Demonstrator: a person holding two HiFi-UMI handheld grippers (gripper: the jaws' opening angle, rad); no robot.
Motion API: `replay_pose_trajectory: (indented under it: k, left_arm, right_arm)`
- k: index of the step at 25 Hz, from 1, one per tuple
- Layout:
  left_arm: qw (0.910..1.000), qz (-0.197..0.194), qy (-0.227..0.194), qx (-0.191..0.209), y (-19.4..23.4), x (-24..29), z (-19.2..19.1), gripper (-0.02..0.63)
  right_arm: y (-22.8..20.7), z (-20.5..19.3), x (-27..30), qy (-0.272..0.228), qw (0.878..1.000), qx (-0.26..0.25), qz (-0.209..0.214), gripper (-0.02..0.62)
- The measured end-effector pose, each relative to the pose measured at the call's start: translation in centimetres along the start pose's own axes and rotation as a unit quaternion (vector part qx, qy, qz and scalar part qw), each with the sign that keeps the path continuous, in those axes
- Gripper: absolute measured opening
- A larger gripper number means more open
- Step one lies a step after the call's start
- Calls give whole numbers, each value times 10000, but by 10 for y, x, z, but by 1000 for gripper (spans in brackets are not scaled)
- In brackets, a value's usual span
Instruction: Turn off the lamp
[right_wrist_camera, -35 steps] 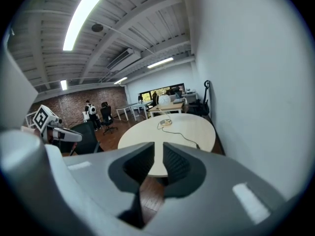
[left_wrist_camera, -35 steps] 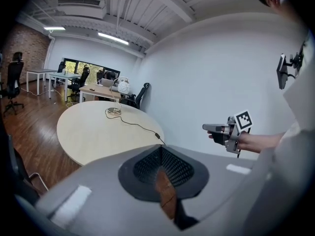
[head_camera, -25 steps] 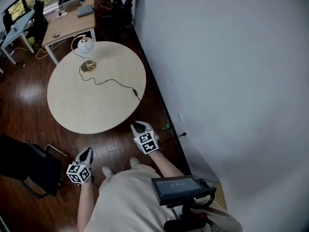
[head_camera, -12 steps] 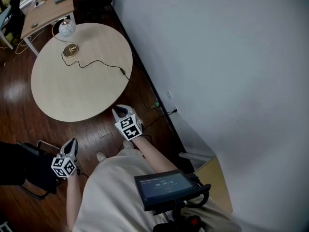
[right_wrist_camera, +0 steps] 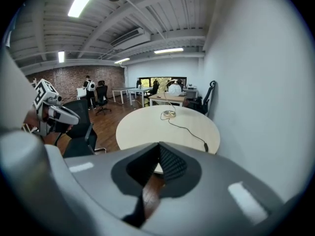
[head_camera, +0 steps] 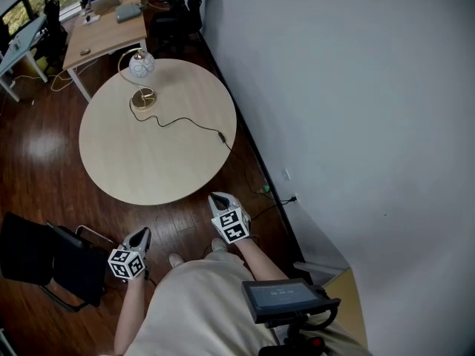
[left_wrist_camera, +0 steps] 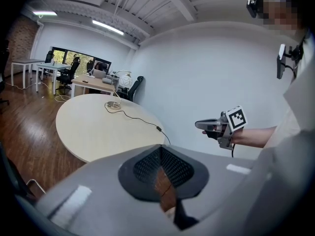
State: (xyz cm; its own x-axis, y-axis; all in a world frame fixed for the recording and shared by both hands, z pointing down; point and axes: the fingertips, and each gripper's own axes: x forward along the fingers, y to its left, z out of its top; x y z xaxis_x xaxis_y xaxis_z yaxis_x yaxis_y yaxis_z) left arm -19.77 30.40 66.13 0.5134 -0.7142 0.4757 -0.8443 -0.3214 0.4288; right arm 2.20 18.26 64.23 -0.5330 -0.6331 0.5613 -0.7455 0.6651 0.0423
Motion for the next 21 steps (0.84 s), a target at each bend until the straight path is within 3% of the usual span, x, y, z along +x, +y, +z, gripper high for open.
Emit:
replay_pose_trajectory:
  k: [12,21]
  left_arm:
    - [9997,-168,183,13,-2,23,-2,-8]
    - [9989,-293,366,39,-7,13,-15,-8]
  right_arm:
    - [-28,-44,-5,166,9987,351,-316,5]
    - [-11,-73,-14,335,9972,547,-377,5]
